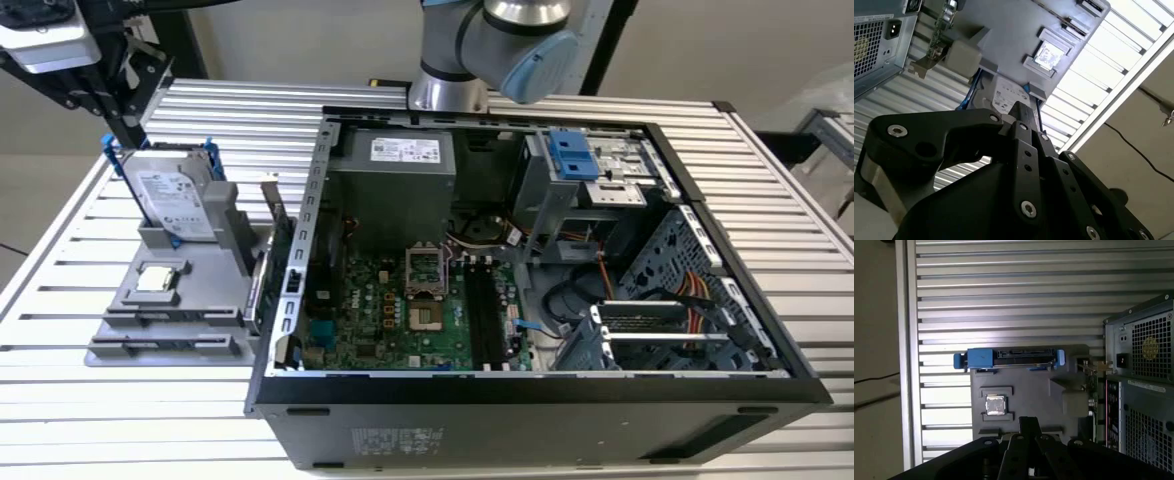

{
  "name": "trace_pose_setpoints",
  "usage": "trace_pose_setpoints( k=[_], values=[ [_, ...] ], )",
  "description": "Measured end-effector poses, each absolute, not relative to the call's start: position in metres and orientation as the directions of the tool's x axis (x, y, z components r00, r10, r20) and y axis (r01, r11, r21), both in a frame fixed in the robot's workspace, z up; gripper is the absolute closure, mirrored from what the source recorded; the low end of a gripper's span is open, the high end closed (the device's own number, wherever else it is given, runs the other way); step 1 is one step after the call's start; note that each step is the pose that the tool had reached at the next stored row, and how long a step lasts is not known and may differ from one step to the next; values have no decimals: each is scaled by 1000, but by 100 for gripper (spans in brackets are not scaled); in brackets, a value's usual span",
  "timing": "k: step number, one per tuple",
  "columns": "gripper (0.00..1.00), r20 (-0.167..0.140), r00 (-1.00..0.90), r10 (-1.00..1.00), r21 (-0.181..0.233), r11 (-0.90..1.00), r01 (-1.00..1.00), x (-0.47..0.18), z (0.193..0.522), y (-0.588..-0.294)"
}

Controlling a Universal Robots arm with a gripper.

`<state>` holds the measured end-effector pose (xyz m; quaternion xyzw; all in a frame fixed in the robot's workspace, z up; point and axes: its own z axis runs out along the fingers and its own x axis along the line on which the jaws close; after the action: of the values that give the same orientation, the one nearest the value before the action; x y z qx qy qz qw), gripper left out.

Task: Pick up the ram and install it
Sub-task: 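Reach for the ram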

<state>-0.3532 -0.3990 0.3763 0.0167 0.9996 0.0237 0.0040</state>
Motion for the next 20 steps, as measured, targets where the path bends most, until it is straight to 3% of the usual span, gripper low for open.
trace_pose_setpoints(
  k=[20],
  values=[
    [100,-7,-1000,-8,35,999,-8,-354,376,-404]
  ],
)
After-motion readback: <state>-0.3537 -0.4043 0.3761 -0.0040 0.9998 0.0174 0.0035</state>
